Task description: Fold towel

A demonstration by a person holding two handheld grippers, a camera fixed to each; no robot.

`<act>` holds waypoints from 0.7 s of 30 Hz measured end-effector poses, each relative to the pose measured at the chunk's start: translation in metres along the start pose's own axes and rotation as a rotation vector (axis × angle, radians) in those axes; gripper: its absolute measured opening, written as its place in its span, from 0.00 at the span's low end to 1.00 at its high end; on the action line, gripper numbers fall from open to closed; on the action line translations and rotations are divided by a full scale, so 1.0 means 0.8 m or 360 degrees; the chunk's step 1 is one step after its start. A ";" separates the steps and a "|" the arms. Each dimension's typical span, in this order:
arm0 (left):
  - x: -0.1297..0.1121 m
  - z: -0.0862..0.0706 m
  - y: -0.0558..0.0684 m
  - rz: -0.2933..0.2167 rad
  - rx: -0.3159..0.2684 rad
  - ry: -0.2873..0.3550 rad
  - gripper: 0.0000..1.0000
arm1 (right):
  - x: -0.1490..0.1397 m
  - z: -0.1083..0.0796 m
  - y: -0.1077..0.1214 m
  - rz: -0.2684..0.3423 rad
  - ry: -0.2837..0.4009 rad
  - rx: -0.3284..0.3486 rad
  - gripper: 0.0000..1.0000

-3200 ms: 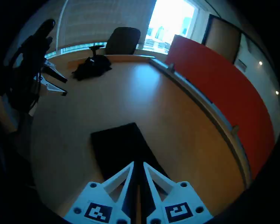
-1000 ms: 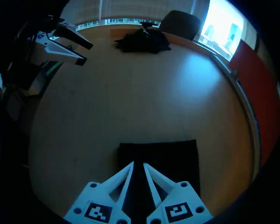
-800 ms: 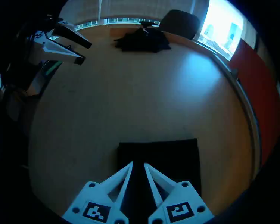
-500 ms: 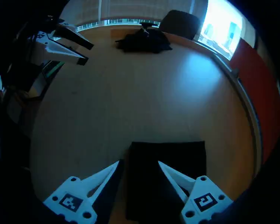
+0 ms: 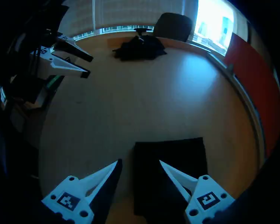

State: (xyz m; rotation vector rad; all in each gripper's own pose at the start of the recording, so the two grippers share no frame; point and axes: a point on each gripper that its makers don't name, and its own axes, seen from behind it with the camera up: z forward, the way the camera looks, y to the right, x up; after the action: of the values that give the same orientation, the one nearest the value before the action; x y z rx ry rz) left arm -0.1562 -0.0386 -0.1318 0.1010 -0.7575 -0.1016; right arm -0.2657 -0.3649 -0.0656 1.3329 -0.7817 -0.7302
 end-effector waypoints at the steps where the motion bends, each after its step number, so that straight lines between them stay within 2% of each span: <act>1: 0.000 0.000 0.000 0.0000 0.0000 0.0001 0.99 | 0.001 -0.002 0.000 0.0012 0.0011 -0.0001 0.67; 11: 0.004 0.000 0.002 0.0000 0.0001 0.0008 0.98 | -0.002 -0.027 0.010 0.0131 0.0084 -0.0066 0.70; 21: 0.007 0.001 0.012 0.0026 -0.0013 0.0009 0.98 | -0.035 -0.055 0.020 0.0212 0.0078 -0.0149 0.70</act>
State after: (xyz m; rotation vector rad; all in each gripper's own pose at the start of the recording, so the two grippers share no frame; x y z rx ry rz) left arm -0.1521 -0.0297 -0.1258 0.0873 -0.7522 -0.0891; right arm -0.2445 -0.3159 -0.0550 1.1981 -0.7797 -0.6190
